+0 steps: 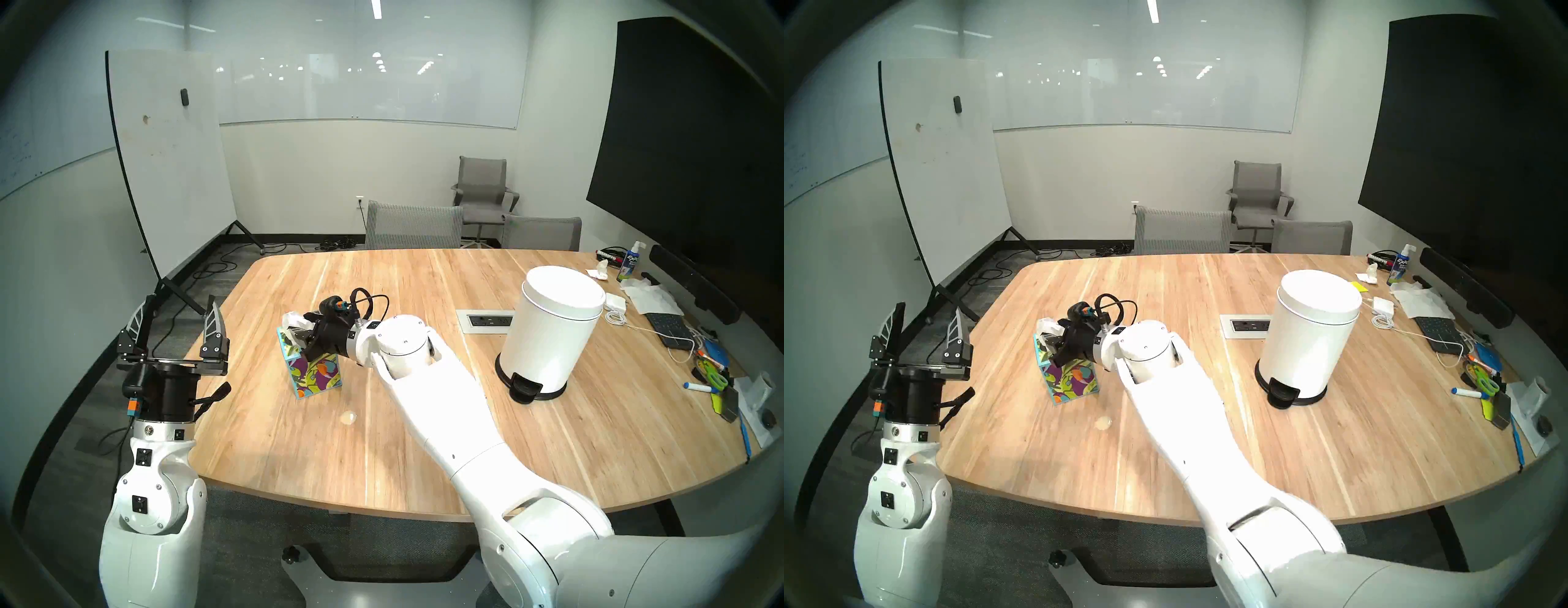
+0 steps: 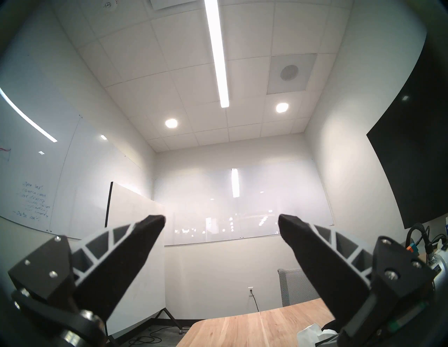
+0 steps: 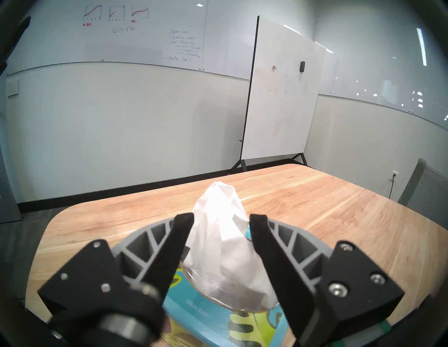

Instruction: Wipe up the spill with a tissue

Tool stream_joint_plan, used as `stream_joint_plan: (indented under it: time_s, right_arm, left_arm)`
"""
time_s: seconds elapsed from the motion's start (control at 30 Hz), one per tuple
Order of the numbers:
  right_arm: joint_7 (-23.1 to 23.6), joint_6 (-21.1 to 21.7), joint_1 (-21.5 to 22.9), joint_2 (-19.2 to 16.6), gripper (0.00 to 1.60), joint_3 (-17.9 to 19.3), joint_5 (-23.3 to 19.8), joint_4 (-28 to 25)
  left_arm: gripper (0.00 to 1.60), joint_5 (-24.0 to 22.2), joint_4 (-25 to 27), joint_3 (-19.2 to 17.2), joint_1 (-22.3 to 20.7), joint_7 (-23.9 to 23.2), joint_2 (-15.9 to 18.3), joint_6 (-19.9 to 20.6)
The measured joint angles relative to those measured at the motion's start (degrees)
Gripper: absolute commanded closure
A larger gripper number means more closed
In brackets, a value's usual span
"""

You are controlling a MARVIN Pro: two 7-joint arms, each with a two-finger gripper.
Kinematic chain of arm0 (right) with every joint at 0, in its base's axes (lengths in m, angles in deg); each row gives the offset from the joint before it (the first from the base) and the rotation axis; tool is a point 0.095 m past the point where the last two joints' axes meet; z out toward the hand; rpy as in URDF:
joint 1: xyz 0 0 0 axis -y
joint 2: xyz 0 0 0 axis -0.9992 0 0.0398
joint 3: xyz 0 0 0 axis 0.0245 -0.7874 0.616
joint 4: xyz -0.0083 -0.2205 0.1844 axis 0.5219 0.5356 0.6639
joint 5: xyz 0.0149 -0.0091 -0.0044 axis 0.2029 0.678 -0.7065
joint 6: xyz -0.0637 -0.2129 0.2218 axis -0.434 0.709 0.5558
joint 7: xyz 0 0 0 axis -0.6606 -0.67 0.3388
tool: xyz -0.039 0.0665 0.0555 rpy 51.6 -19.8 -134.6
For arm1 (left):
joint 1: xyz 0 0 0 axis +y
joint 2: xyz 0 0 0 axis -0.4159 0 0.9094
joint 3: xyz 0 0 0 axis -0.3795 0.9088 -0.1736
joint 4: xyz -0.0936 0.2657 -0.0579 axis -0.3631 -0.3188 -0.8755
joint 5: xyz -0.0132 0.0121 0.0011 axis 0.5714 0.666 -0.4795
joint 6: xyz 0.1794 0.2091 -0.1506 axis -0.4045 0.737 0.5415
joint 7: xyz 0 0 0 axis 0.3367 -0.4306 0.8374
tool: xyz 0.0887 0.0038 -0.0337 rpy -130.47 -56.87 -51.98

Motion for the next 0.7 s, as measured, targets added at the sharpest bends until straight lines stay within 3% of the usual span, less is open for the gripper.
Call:
stream_joint_plan:
  time_s: [0.2,0.27,0.3,0.33,0.7]
  right_arm:
    - [0.2,-0.3,0.3,0.0,0.65,0.0,0.0,2.4]
    - [0.3,-0.4,0.3,0.0,1.17,0.0,0.0,3.0]
    - [0.3,-0.4,0.4,0.0,1.17,0.0,0.0,3.2]
    - [0.3,-0.5,0.4,0.0,1.6,0.0,0.0,3.3]
    - [-0.6,-1.5,0.7,0.0,1.6,0.4,0.0,3.6]
  left_arm:
    - [0.0,0.0,0.0,0.0,0.0,0.0,0.0,0.0]
    - [0.0,0.0,0.0,0.0,0.0,0.0,0.0,0.0]
    - [0.0,0.0,0.0,0.0,0.0,0.0,0.0,0.0]
    - [0.0,0.0,0.0,0.0,0.0,0.0,0.0,0.0]
    - [0.0,0.0,0.0,0.0,0.0,0.0,0.0,0.0]
